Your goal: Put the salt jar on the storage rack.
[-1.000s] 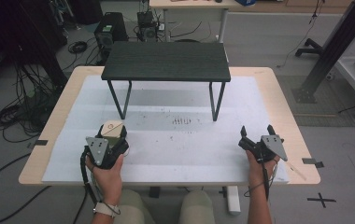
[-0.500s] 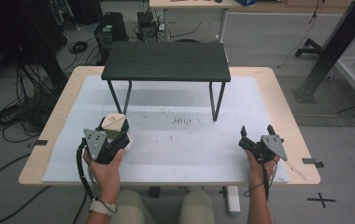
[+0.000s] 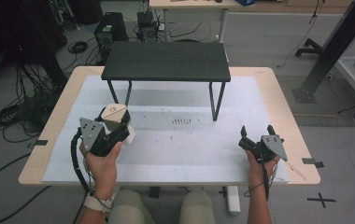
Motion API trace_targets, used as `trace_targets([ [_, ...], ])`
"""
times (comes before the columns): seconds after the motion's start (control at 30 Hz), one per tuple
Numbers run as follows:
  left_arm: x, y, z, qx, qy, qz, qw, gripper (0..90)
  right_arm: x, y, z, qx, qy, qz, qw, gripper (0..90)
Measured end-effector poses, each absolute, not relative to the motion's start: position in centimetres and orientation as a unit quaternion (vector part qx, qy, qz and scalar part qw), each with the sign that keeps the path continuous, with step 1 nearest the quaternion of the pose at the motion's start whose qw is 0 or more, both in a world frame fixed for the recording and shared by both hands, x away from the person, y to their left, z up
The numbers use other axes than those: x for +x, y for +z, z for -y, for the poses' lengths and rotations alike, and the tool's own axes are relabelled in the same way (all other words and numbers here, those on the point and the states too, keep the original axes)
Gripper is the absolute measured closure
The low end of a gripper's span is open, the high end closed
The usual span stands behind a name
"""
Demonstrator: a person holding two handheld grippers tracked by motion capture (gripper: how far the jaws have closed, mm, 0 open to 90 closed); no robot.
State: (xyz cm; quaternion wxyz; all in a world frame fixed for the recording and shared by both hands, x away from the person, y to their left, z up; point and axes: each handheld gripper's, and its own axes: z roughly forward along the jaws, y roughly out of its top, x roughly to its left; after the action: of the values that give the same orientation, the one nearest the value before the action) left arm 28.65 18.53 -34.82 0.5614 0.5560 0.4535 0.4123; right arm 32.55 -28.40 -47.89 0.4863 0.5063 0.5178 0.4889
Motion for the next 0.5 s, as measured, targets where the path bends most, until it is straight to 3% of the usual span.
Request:
trace_targets([
  [0.5,29.5,-31.1,-18.2,0.555,0.406,-0.435,0.582,31.0,32.6,-47.9,28.4,0.506,0.49,-0.517,0.486,4.8],
])
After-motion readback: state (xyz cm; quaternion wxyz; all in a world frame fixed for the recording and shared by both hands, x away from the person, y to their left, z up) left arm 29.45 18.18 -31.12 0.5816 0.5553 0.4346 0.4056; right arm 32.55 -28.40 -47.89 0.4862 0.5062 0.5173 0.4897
